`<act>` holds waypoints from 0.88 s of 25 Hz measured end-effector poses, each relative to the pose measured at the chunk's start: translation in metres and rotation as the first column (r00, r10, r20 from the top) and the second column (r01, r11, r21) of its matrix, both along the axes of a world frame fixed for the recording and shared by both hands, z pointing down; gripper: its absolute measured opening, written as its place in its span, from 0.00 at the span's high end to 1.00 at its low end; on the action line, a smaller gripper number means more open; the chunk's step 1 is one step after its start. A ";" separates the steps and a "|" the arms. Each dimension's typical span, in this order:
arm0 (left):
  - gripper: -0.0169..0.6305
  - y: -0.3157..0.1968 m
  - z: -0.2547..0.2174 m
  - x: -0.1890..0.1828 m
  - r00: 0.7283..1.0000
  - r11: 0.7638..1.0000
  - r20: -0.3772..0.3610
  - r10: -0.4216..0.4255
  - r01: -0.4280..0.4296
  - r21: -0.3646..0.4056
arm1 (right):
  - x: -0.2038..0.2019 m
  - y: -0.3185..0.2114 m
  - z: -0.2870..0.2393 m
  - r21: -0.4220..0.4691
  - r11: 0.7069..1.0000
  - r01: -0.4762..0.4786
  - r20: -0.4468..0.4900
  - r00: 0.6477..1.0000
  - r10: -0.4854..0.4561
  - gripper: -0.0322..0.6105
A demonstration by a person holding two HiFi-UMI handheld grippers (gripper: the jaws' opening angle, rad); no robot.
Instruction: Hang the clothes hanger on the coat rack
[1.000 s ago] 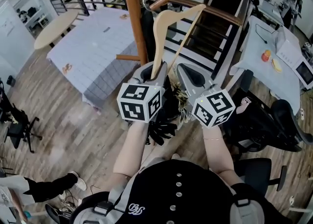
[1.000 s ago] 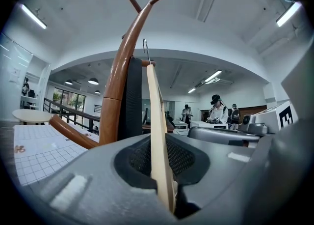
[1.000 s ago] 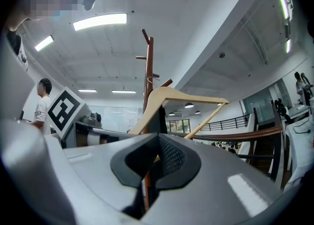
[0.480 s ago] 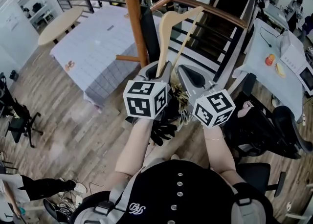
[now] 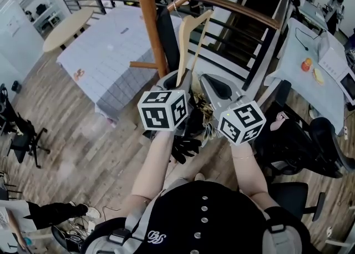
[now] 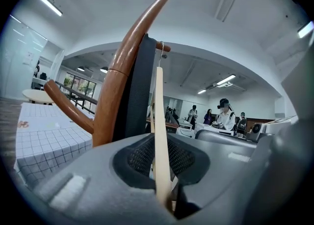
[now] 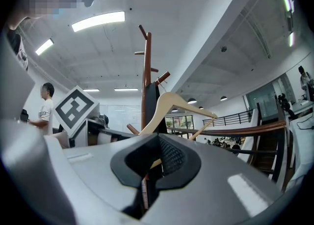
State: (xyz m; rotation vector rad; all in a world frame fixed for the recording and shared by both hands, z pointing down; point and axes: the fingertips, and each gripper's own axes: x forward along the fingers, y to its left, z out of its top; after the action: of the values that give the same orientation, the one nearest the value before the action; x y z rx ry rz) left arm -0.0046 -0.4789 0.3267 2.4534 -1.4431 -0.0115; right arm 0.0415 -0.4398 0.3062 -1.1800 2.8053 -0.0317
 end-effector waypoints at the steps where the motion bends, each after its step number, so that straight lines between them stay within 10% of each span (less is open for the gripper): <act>1: 0.91 -0.001 0.001 -0.001 1.000 1.000 -0.009 -0.002 0.002 -0.003 | 0.000 0.000 0.000 -0.001 1.000 -0.002 0.000 1.000 0.002 0.96; 22: 0.66 0.013 -0.003 0.003 0.999 0.993 0.010 0.050 -0.050 0.110 | -0.005 0.008 0.011 -0.023 0.999 -0.043 -0.012 0.999 0.043 0.96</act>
State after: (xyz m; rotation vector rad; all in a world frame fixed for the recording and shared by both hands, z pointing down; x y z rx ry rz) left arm -0.0019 -0.4660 0.3240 2.5801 -1.4194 -0.0735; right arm 0.0360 -0.4317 0.3173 -1.2494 2.7955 -0.0554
